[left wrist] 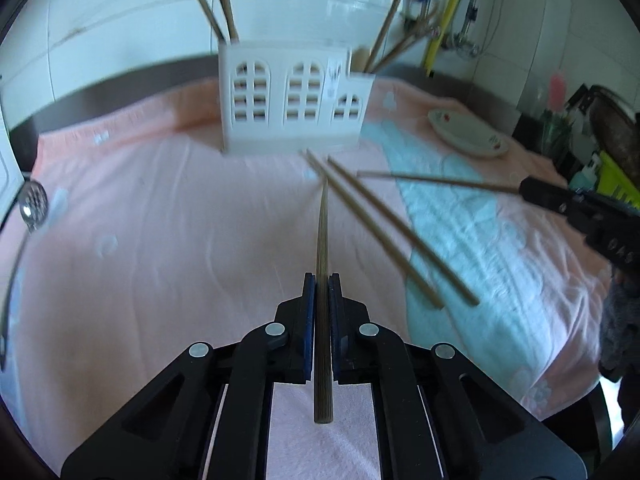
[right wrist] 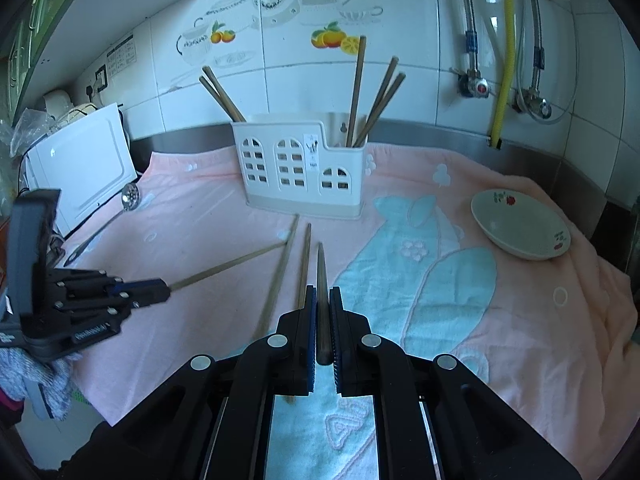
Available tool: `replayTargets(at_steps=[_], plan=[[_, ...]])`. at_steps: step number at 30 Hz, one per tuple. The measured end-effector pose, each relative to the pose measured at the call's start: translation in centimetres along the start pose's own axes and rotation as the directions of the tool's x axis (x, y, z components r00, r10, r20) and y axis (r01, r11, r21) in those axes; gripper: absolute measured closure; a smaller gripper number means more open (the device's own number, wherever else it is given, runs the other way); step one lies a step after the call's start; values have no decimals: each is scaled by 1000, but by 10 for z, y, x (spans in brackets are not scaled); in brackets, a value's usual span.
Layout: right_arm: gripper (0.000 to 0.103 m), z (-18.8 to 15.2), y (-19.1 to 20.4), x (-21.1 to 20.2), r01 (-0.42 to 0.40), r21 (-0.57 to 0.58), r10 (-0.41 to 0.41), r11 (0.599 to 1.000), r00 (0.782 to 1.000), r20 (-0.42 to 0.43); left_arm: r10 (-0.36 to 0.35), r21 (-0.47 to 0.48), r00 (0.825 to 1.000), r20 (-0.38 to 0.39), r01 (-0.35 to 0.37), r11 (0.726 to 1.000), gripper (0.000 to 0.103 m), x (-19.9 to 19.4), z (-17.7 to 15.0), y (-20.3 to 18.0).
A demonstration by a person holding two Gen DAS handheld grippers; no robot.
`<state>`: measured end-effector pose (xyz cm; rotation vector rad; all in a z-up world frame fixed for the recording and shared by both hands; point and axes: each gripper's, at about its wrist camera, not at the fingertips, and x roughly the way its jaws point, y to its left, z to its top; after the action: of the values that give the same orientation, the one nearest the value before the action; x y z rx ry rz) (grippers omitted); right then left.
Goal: Organize utensils
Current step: 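Carry the chopstick with the left gripper up over the white holder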
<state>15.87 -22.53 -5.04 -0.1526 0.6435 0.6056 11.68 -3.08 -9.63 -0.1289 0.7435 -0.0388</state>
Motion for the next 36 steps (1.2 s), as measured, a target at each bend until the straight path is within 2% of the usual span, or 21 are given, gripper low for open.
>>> replayTargets(at_steps=[10,15,24,31,36], plan=[[97,32,12,-13,9,-30,-8,1000,999,49,-24,61,991,130,16,998,98,-43,45,-1],[97,52,19,-15,10,-53,-7,999,999,52,-48,107,990,134,34,994,98,-50,62,-3],[97,95,23,-10,-4,-65,6,998,1000,30,-74,133,987,141,55,990,98,-54,94,2],[97,149,19,-15,0,-60,3,998,998,57,-92,132,988,127,75,988,98,-55,116,12],[97,195,14,-17,10,-51,-5,999,996,91,-107,136,980,165,85,987,98,-69,140,16]])
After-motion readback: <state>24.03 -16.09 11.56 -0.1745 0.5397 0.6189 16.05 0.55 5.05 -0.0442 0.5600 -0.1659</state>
